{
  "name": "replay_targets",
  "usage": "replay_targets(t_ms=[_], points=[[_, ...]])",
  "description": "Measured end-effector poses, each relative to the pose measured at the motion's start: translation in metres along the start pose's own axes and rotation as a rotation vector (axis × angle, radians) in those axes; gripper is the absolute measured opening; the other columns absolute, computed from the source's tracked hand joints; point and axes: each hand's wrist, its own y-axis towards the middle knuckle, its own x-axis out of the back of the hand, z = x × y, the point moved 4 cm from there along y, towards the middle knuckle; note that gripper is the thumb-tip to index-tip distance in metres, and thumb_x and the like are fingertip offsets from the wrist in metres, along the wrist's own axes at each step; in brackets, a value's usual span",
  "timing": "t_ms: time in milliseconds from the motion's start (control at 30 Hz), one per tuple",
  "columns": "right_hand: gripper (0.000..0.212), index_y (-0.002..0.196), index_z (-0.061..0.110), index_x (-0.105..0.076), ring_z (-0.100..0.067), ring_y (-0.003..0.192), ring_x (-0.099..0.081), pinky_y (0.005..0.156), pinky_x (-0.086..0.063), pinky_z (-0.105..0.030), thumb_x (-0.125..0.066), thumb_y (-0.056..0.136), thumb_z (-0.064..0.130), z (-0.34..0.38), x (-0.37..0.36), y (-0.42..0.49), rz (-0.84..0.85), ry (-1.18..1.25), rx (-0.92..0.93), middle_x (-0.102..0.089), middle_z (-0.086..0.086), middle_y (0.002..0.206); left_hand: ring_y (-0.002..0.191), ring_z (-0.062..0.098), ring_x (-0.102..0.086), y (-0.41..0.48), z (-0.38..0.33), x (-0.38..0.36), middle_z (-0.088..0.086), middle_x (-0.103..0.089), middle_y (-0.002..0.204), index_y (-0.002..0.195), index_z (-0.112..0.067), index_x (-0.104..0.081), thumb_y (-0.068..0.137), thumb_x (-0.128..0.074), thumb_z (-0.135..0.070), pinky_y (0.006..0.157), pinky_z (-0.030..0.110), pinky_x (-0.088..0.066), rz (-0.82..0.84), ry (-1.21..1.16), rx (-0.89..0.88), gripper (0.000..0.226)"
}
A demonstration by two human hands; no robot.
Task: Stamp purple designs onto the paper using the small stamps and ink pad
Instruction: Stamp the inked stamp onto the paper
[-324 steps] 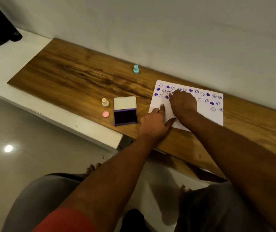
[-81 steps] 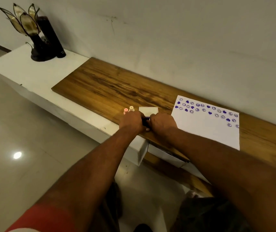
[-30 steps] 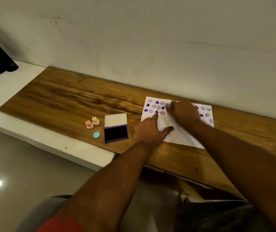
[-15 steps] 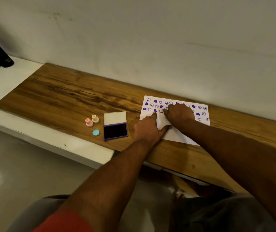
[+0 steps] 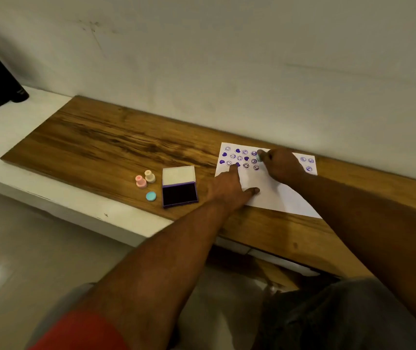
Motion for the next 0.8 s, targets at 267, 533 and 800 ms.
replay_targets(t_ms=[267, 533, 800], points=[[0.048, 0.101, 0.015, -0.070, -0.029, 0.094, -0.066, 0.096, -0.053, -0.052, -0.040, 0.106, 0.051, 0.023, 0.008, -0.023, -0.096, 0.545, -0.116, -0.072, -0.015, 0.105, 0.083, 0.011, -0.068, -0.032, 0.057, 0.076, -0.012, -0.069, 0.076, 0.137, -0.031, -0.059, 0.086, -0.066, -0.070, 0.077, 0.036, -0.057, -0.251, -0.112, -0.069, 0.065], [0.036, 0.128, 0.014, -0.069, -0.019, 0.100, -0.061, 0.077, -0.041, -0.024, -0.060, 0.101, 0.036, 0.149, -0.044, -0.049, 0.071, 0.249, 0.303, -0.070, -0.008, 0.121, 0.078, 0.012, -0.065, -0.102, 0.179, 0.125, -0.008, -0.067, 0.082, 0.117, -0.024, -0.072, 0.089, -0.076, -0.052, 0.067, 0.033, -0.056, -0.433, -0.216, 0.144, 0.039], [0.032, 0.111, 0.029, -0.074, -0.007, 0.078, -0.064, 0.067, -0.051, -0.024, -0.074, 0.087, 0.049, 0.229, -0.079, -0.081, 0.095, 0.005, 0.582, -0.074, 0.011, 0.098, 0.088, 0.015, -0.066, -0.116, 0.218, 0.107, -0.005, -0.074, 0.101, 0.124, -0.025, -0.071, 0.082, -0.072, -0.070, 0.073, 0.033, -0.057, -0.385, -0.222, 0.243, 0.061]])
